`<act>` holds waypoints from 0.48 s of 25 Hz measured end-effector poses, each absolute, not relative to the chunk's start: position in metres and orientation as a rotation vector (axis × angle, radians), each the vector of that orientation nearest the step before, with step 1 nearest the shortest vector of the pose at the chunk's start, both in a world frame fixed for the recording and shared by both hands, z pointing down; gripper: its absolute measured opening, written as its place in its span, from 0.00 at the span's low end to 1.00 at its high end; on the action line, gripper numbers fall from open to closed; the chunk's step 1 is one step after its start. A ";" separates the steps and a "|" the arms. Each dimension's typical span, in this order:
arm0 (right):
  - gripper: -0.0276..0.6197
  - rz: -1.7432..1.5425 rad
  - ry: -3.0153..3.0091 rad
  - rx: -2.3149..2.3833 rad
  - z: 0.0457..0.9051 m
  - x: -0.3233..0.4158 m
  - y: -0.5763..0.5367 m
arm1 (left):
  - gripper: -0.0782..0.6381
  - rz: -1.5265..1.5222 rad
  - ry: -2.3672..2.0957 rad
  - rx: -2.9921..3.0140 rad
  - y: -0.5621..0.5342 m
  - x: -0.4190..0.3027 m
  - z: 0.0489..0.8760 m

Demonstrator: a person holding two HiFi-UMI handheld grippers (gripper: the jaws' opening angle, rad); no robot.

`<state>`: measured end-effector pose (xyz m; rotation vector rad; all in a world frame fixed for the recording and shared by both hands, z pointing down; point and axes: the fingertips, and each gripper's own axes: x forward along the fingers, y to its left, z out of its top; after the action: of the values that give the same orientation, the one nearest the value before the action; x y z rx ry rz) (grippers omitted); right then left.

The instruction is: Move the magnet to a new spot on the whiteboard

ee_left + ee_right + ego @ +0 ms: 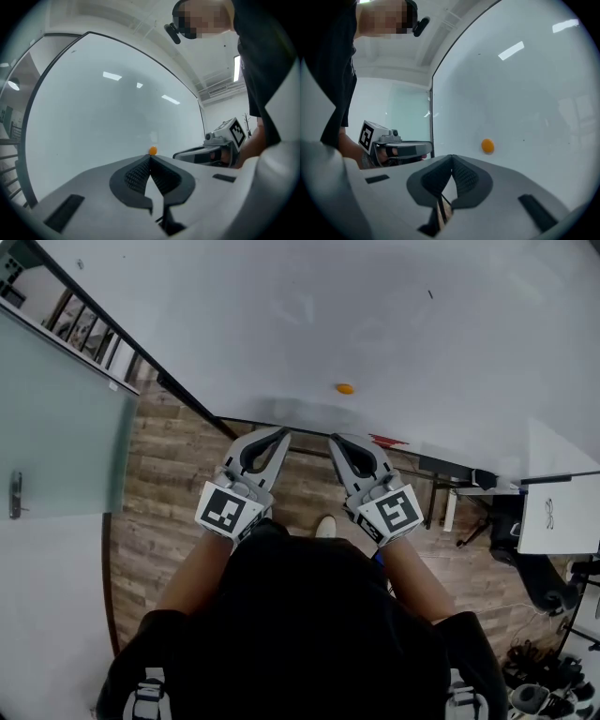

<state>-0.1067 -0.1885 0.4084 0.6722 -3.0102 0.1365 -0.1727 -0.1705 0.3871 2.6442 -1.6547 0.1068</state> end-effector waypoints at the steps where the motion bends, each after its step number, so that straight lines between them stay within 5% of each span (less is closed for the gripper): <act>1: 0.03 0.130 -3.005 0.692 0.407 -0.111 -0.190 | 0.11 0.107 -1.632 2.657 -0.173 -0.176 0.388; 12: 0.03 0.077 -2.908 1.045 0.397 -0.121 -0.220 | 0.11 0.089 -1.455 2.785 -0.195 -0.193 0.384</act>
<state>-0.1206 -0.2198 0.3969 1.0447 -2.9078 0.0772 -0.1933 -0.1951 0.3843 2.7847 -1.4548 0.0891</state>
